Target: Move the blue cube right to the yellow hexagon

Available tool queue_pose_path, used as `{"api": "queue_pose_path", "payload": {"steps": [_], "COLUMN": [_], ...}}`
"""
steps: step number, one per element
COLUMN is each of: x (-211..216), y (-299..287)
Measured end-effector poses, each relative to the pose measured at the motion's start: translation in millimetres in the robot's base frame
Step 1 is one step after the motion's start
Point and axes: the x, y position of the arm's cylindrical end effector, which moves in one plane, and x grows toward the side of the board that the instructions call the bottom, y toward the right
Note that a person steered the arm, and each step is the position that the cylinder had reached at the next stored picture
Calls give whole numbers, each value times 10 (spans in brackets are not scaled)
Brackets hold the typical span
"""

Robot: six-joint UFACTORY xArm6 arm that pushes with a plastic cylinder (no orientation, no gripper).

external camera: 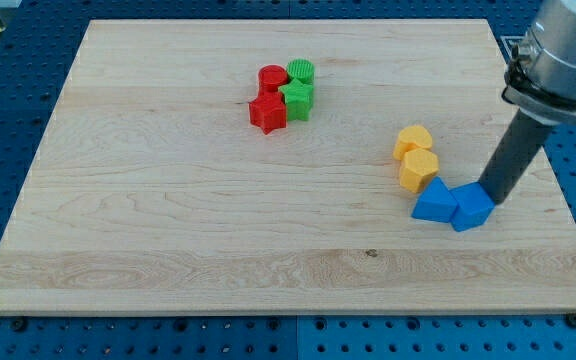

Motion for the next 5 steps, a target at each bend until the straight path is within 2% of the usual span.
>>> {"api": "queue_pose_path", "payload": {"steps": [2,3,4,5], "x": [178,566,781,783], "y": [260,274,73,-296]}}
